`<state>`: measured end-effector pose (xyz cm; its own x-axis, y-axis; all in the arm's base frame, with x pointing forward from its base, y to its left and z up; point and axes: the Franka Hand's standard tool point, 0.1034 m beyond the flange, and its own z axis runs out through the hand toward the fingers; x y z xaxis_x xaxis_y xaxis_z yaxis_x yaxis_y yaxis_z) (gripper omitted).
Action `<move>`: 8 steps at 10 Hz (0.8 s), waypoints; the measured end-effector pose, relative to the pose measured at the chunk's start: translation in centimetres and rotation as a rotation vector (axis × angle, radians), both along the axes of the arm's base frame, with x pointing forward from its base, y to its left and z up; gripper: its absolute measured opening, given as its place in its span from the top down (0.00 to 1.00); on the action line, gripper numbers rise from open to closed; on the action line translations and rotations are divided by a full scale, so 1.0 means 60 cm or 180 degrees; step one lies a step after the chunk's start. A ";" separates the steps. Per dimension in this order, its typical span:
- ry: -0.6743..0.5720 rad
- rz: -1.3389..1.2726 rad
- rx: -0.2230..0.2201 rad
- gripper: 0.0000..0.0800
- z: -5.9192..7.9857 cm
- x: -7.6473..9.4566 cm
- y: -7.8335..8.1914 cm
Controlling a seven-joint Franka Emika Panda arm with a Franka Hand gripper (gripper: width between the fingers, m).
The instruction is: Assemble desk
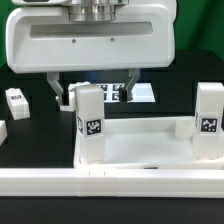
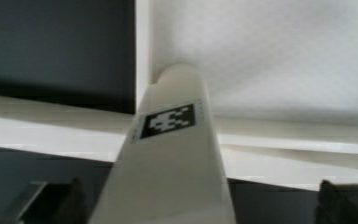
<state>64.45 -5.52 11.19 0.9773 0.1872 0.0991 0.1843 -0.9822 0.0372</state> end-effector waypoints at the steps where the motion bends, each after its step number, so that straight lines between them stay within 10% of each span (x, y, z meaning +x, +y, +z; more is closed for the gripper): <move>1: 0.0006 0.0181 -0.0031 0.19 0.000 0.000 -0.002; 3: 0.0012 0.0248 -0.0049 0.19 0.000 -0.001 -0.006; 5: 0.0015 0.0247 -0.0049 0.51 -0.001 -0.001 -0.006; 8: 0.0013 0.0155 -0.0039 0.64 -0.002 -0.001 -0.006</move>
Offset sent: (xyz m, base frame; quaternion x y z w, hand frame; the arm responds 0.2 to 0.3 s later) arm 0.0000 0.0000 0.0000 0.0000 0.0000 0.0000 1.0000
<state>64.36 -5.91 11.10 0.9674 0.2358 0.0927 0.2321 -0.9715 0.0485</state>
